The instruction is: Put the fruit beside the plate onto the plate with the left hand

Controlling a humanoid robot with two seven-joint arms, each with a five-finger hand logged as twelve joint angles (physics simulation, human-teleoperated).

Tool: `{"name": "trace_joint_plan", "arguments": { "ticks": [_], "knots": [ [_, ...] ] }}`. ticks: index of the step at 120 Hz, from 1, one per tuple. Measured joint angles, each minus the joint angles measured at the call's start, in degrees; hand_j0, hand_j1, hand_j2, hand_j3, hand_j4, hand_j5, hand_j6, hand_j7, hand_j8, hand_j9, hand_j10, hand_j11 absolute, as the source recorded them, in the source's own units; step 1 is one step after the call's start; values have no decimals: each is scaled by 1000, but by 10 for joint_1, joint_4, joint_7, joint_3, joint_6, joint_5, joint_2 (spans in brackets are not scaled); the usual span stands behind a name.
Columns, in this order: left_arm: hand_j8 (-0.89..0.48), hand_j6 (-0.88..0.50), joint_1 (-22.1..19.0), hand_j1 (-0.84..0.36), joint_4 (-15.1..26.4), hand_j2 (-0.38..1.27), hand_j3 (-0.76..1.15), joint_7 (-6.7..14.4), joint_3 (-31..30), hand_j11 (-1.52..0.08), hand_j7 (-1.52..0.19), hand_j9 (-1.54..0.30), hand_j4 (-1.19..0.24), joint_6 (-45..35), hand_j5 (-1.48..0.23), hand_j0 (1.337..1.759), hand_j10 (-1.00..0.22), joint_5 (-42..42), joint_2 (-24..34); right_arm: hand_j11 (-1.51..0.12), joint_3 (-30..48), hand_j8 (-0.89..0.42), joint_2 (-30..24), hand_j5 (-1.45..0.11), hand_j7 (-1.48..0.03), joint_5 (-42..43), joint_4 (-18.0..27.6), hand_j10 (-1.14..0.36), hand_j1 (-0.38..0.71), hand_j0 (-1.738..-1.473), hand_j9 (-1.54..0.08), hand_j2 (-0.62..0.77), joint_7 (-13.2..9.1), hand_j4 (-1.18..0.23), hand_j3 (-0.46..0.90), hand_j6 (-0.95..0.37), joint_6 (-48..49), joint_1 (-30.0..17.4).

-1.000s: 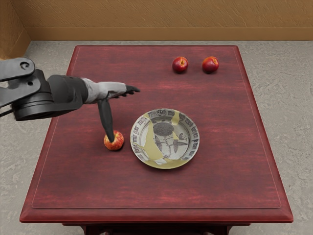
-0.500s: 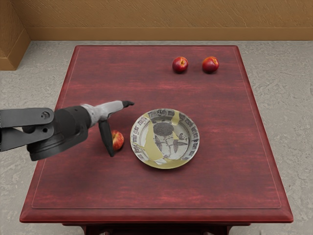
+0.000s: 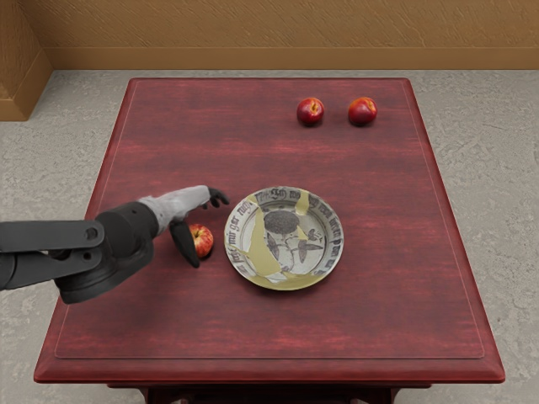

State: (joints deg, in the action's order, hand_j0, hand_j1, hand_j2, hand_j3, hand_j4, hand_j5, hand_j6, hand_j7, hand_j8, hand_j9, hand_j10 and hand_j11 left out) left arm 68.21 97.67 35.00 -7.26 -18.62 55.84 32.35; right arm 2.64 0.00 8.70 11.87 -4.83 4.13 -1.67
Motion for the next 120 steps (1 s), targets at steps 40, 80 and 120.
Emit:
{"name": "trace_joint_plan", "arguments": {
  "ticks": [40,80,120],
  "knots": [
    [-442,-441,-5,-136,-2,101,0,0,0,-589,-589,-589,-441,-2,-589,1656,-441,2,2,-24,0,-19,0,-24,-24,0,0,-19,-327,-1658,-24,-4,0,-19,0,-19,0,0],
    [-418,-473,-14,-251,-4,173,0,0,3,-828,-833,-827,-605,-2,-836,1654,-537,1,6,-24,0,-19,0,-24,-24,0,0,-19,-327,-1658,-24,-4,0,-19,0,-19,0,0],
    [-384,-432,-35,-244,-32,187,0,0,67,-919,-931,-923,-653,-1,-949,1652,-510,-6,24,-24,0,-18,0,-24,-24,0,0,-18,-327,-1658,-24,-4,0,-19,0,-19,0,0]
  ]
}}
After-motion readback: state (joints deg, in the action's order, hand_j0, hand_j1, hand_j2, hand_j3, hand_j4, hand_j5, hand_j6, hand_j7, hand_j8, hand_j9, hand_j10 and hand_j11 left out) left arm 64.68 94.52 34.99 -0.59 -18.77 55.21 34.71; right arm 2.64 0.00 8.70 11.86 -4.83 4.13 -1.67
